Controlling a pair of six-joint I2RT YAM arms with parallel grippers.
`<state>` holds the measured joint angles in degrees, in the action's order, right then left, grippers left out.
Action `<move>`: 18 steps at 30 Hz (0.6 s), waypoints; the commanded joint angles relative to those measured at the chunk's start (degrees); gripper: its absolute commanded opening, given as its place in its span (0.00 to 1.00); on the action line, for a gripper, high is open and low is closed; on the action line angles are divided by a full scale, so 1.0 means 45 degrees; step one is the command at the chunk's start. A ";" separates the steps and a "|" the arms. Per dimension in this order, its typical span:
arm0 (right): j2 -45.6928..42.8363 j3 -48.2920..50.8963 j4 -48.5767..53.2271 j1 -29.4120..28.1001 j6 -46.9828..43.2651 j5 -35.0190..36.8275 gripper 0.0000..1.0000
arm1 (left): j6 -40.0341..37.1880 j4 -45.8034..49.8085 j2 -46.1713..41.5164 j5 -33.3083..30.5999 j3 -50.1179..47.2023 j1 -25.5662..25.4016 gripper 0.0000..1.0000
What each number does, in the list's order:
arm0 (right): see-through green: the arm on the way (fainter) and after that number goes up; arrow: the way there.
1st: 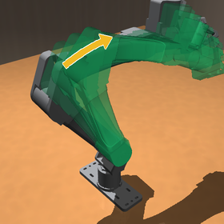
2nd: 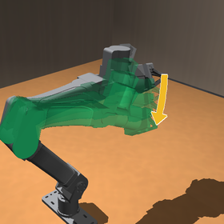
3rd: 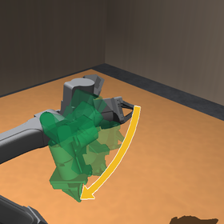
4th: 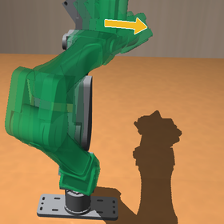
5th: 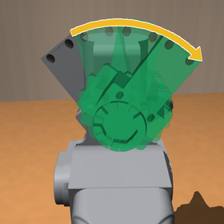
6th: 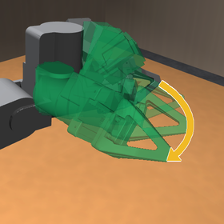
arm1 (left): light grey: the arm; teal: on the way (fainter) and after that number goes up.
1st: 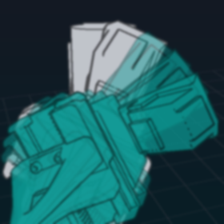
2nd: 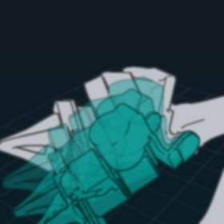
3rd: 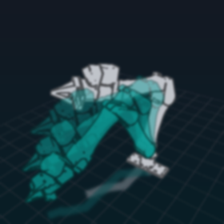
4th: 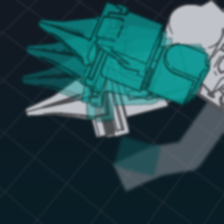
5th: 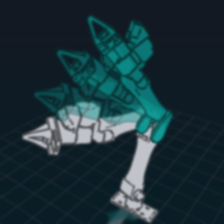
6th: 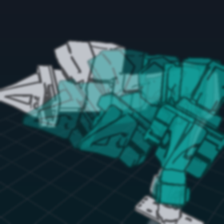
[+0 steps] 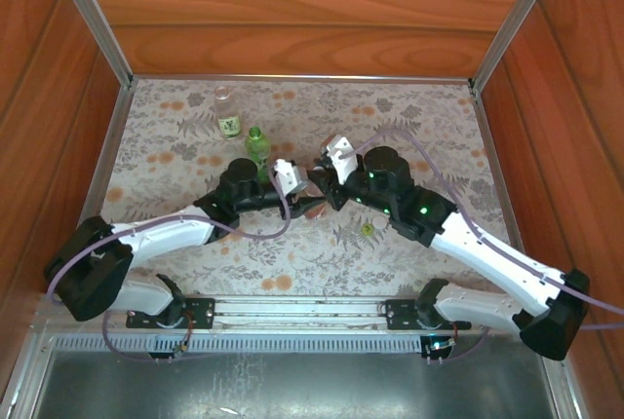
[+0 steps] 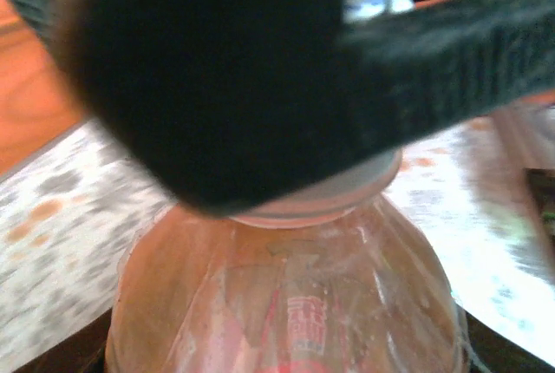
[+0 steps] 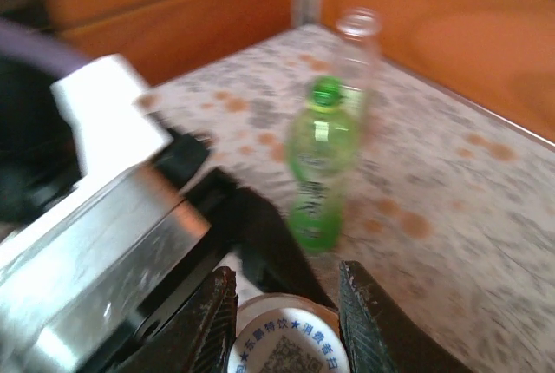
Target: Screw on the bottle caps
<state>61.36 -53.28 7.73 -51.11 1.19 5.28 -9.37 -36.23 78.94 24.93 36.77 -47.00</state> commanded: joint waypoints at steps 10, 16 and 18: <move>0.0895 0.0705 -0.2649 -0.0204 0.1407 0.4648 0.27 | -0.0978 -0.0893 0.0397 -0.3887 0.0829 -0.1811 0.55; -0.1781 0.1691 -0.1666 0.0039 -0.2126 -0.0584 0.52 | -0.0438 -0.0880 -0.0497 0.0034 -0.0082 -0.0875 0.55; -0.2648 0.1597 -0.0395 0.0146 -0.2683 -0.2343 0.55 | -0.0106 -0.0866 -0.0763 0.1811 -0.0326 -0.0455 0.55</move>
<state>54.22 -45.91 0.97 -51.31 -2.74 8.01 -10.31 -37.87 78.11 18.06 36.51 -50.85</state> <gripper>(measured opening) 0.541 0.589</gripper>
